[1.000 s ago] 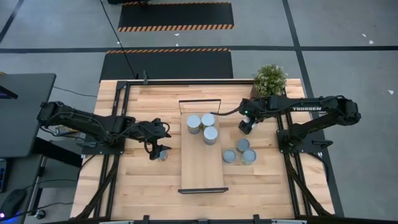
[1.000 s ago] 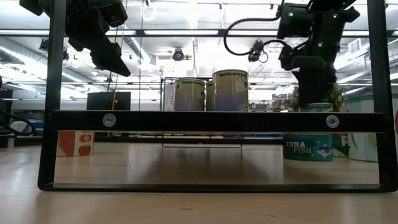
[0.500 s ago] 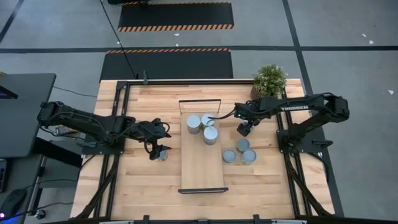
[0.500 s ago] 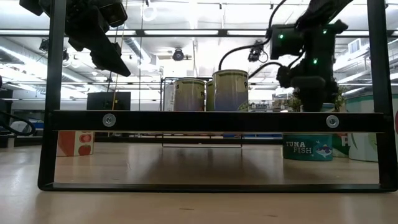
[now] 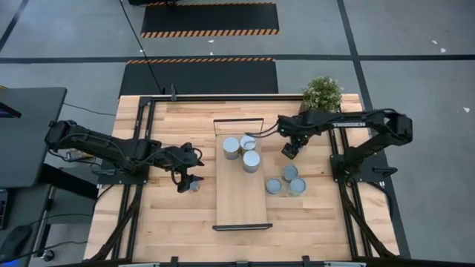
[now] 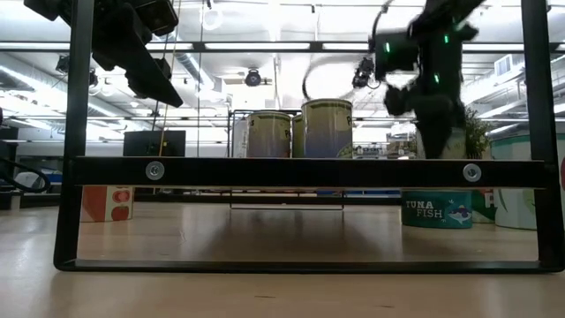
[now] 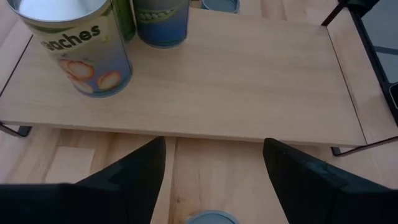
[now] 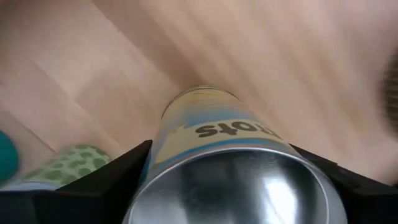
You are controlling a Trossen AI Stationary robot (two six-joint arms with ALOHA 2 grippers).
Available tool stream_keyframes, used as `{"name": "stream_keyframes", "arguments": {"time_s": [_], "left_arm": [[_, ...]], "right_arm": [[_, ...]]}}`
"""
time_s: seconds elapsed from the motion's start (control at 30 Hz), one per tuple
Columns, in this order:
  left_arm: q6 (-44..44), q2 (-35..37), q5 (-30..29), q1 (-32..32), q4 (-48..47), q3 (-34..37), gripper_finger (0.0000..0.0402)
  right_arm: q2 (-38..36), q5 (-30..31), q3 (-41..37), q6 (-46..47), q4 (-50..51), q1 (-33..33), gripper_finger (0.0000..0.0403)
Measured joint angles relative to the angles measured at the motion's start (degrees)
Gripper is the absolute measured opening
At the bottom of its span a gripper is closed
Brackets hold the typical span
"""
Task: Pick and place cans onto a shelf
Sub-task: Put the canned carrots on the shelf
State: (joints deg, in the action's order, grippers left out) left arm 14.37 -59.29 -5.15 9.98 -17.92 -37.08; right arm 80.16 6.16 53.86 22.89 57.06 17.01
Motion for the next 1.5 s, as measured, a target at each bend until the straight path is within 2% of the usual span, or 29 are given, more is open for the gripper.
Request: {"name": "stream_keyframes", "arguments": {"time_s": [0.23, 0.4, 0.63, 0.87, 1.03, 1.27, 1.5], "left_arm": [[0.0, 0.0, -0.1, 0.0, 0.0, 0.0, 0.0275], [0.0, 0.0, -0.1, -0.2, -1.0, 0.0, 0.0275], [-1.5, 2.8, 2.6, -0.3, -5.0, 0.0, 0.0273], [-3.2, 8.8, 2.4, 0.5, -7.1, 0.0, 0.0257], [-4.6, 9.6, 1.7, 0.6, -7.0, 0.0, 0.0248], [-7.5, 10.5, 0.8, 1.2, 9.4, 9.1, 0.024], [-9.6, 19.7, -4.4, 1.1, 21.0, 17.1, 0.0231]], "right_arm": [[-2.2, 8.0, 14.1, -0.5, 8.5, -7.6, 0.0319], [0.1, 9.3, 22.3, -2.1, 7.0, -14.3, 0.0319], [10.8, 10.3, 36.8, -4.9, 9.5, -20.7, 0.0319], [23.9, 11.7, 55.9, -9.1, 17.1, -24.3, 0.032], [31.8, 8.7, 66.6, -12.7, 18.0, -24.9, 0.032], [39.9, 7.5, 75.2, -18.1, 18.6, -25.8, 0.032], [45.4, 6.4, 79.3, -22.1, 17.9, -27.3, 0.032]]}}
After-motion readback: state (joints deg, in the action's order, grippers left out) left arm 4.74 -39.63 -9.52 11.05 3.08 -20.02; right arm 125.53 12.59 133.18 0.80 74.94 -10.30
